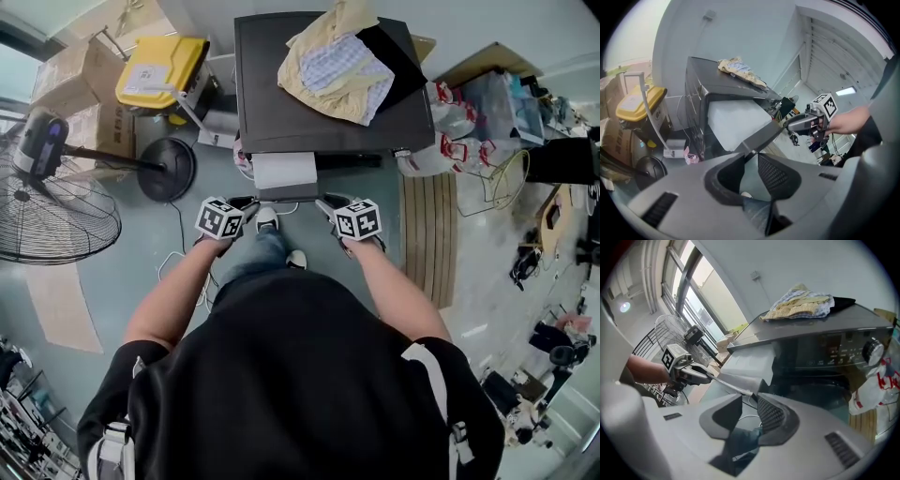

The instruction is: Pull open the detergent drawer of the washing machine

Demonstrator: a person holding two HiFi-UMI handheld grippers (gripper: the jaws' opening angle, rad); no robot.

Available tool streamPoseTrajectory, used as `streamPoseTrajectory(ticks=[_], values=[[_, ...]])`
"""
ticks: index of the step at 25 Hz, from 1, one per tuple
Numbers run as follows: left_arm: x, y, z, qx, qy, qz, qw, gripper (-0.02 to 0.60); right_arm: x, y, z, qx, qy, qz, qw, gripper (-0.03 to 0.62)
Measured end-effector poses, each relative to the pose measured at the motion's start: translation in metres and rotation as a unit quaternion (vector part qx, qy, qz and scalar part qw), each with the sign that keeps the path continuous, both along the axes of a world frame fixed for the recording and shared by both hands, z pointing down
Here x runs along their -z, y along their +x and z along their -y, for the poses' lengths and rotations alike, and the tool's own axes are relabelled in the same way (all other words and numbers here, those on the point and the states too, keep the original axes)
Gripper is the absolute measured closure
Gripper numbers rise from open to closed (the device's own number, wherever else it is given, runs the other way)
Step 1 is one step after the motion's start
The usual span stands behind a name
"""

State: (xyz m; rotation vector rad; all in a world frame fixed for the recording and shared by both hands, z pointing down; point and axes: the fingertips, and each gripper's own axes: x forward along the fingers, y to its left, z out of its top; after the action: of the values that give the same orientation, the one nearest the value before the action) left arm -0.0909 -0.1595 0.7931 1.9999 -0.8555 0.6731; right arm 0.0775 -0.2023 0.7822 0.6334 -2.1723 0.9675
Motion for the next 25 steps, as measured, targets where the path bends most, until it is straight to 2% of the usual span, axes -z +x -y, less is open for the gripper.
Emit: streamPoseTrajectory(ticks=[25], values=[[0.000,0.023,-0.069,-0.006,-0.013,0.008,0.9999,0.485,0.000,0.025,-0.068,0.025,-0.005,-0.013,1.000,0.496]])
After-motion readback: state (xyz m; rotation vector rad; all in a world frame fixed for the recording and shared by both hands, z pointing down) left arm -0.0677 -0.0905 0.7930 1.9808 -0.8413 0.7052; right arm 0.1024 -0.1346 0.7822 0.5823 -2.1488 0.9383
